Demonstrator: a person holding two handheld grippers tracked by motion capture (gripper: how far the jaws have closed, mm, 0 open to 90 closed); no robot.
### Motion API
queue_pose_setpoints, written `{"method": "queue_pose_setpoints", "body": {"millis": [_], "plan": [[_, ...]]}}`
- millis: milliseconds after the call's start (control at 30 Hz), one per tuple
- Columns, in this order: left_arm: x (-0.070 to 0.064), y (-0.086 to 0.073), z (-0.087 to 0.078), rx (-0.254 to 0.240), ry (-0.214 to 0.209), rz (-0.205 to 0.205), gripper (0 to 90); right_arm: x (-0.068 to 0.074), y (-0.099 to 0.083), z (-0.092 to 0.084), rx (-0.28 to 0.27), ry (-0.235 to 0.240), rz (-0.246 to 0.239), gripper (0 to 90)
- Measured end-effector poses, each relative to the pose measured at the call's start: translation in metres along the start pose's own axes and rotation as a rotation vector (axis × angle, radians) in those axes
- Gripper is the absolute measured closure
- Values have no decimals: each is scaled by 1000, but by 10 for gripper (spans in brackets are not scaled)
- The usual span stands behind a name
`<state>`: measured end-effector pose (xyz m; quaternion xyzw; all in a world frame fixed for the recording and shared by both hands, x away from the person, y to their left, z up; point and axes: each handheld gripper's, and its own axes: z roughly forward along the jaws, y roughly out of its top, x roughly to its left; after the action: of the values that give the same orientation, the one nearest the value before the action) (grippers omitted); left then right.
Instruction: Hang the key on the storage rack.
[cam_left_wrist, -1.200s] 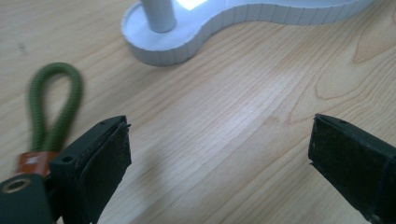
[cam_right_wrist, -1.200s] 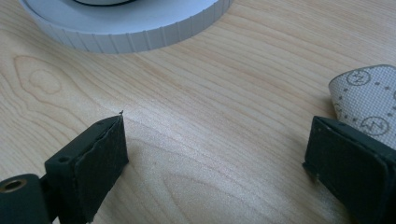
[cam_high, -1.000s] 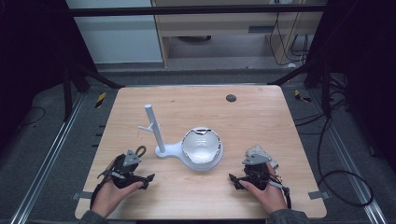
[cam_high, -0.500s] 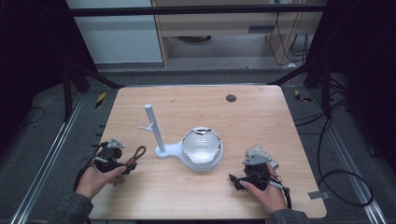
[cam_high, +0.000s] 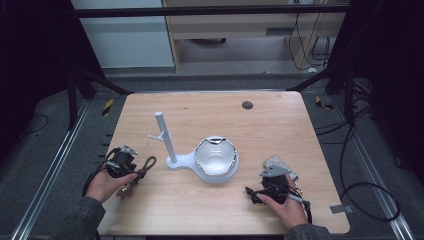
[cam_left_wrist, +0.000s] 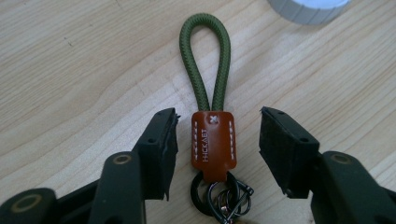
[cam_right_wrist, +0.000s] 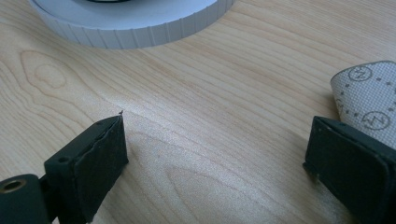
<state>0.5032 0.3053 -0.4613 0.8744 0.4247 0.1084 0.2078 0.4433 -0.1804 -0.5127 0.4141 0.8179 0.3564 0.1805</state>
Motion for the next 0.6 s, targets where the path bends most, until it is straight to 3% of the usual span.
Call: {"method": "queue_pose_setpoints", "body": {"millis": [367,600], "plan": [[3,-1,6,51,-4,3,544,0,0,0,1,0,-2,54],[2,0,7,72,-7,17,654,0,0,0,1,-1,-5,53]]}}
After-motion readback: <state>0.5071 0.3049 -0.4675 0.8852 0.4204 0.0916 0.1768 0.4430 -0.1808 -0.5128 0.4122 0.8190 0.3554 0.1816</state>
